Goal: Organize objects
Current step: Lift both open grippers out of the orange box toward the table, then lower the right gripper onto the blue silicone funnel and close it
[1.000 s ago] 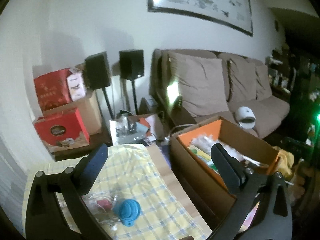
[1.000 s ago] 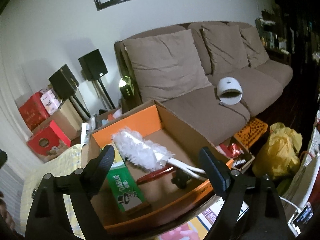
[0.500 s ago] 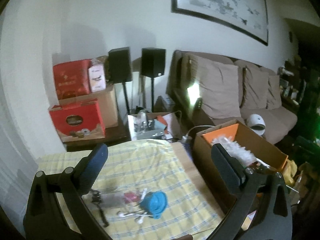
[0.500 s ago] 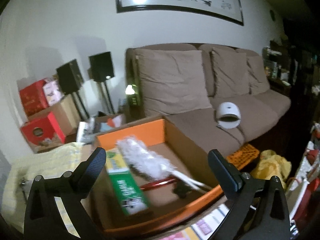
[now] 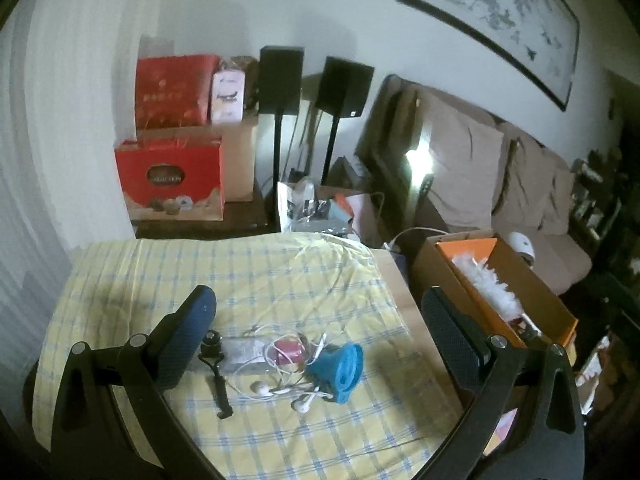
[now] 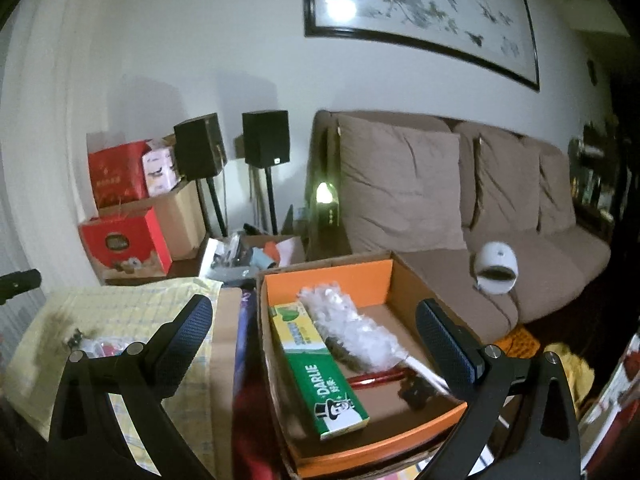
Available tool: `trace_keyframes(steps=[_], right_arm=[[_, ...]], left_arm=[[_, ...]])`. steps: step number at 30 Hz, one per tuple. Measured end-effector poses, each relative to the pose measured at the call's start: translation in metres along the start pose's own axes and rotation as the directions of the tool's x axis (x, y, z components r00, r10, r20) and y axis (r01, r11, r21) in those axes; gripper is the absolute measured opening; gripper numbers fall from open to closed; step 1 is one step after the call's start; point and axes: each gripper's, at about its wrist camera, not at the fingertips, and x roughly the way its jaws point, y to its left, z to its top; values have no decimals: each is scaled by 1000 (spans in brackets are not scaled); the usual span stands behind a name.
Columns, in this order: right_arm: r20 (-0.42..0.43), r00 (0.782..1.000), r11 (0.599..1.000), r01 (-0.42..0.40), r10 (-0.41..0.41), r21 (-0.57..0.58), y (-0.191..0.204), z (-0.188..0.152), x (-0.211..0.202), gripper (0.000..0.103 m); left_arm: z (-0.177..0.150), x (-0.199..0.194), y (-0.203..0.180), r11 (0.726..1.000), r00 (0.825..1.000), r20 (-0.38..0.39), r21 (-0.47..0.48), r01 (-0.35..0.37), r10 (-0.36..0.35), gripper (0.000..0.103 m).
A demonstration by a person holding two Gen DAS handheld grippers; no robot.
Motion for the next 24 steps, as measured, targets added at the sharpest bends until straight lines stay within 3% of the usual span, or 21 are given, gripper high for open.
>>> trace_keyframes(steps=[5,15,20,24], right_arm=[[-3,999,999,-49,49,7,8,0,0,102],[-27,994,994,-108,107,-24,28,-6,5,102],[-24,979,976,-204,203,-73,52,-13,8,102],[-83,959,954,-278,270,-111,86,-27,23,102]], left_arm=[[1,-4,17,999,1000,5,-28,-21,21,103],[-1,16,56,987,990,-83,-103,-122,114,103],[-12,39,88,975,978,-148,-144,-166,145,103],[-15,46,124,955,970,-173,-215,-205,170,103]])
